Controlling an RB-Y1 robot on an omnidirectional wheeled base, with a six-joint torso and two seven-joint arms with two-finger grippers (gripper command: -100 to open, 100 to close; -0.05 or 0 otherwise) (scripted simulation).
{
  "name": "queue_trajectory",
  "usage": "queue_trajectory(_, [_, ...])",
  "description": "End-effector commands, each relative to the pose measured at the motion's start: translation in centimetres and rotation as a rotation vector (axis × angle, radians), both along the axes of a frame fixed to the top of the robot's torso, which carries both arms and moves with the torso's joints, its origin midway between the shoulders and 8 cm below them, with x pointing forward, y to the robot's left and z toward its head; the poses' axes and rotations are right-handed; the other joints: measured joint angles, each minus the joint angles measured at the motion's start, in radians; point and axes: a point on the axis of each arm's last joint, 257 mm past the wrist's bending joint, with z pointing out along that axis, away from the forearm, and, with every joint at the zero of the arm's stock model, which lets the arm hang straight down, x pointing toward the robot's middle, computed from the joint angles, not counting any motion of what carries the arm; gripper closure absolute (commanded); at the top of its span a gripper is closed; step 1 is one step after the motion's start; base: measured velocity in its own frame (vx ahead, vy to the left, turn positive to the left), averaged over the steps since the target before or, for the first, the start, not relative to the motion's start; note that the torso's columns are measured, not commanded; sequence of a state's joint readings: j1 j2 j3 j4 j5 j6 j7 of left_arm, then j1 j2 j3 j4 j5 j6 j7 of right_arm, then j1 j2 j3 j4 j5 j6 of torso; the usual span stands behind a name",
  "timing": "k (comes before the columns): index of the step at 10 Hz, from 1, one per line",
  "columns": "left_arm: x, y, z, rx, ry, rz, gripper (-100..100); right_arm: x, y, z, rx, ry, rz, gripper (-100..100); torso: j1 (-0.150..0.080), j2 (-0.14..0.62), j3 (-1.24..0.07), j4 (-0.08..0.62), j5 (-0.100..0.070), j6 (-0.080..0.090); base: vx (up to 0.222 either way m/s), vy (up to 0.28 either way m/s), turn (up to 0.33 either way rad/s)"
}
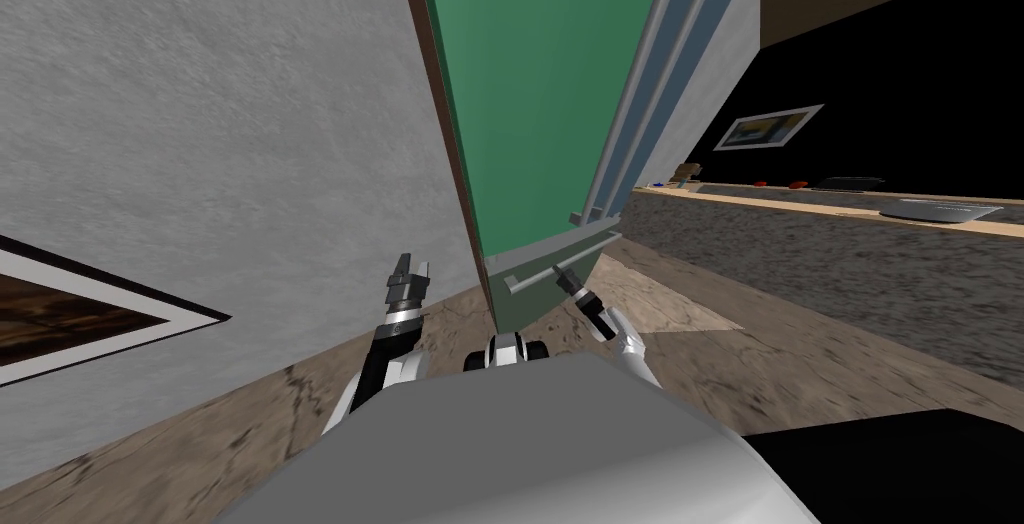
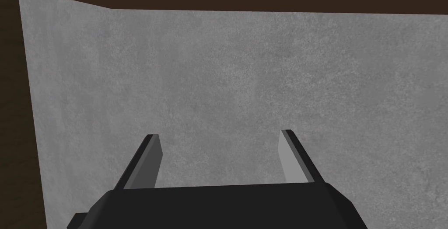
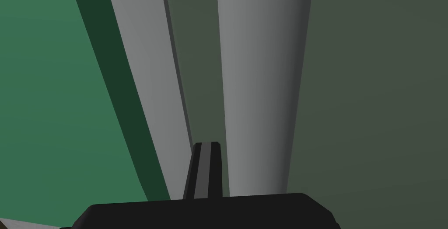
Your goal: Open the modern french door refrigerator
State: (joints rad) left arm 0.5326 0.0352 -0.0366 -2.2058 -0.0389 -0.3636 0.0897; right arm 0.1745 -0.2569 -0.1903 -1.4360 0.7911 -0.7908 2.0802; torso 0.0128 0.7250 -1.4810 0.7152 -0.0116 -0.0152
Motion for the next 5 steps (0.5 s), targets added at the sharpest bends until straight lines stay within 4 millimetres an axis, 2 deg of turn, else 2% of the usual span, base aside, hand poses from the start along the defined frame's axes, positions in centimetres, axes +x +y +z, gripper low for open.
queue_trajectory(1, [0.0, 0.0, 0.0, 0.000, 0.000, 0.000, 0, -1.3, 1.6, -2.2, 0.010, 0.048, 0.028, -100, 0.000, 0.000, 0.000, 0.001, 0.001, 0.000, 0.006, -0.003, -0.004])
queue_trajectory(2, [0.0, 0.0, 0.0, 0.000, 0.000, 0.000, 0, -1.3, 1.6, -2.2, 0.010, 0.048, 0.028, -100, 0.000, 0.000, 0.000, 0.001, 0.000, 0.001, 0.000, -0.007, -0.009])
queue_trajectory(3, [0.0, 0.0, 0.0, 0.000, 0.000, 0.000, 0, -1.2, 1.0, -0.4, 0.010, -0.004, 0.006, -100, -0.001, 0.000, 0.000, 0.001, 0.000, 0.000, 0.005, 0.003, -0.062])
queue_trajectory(5, [0.0, 0.0, 0.0, 0.000, 0.000, 0.000, 0, -1.9, 2.0, -1.0, 0.021, -0.013, 0.012, -100, -0.003, 0.003, 0.001, 0.008, 0.005, 0.005, 0.022, 0.044, -0.041])
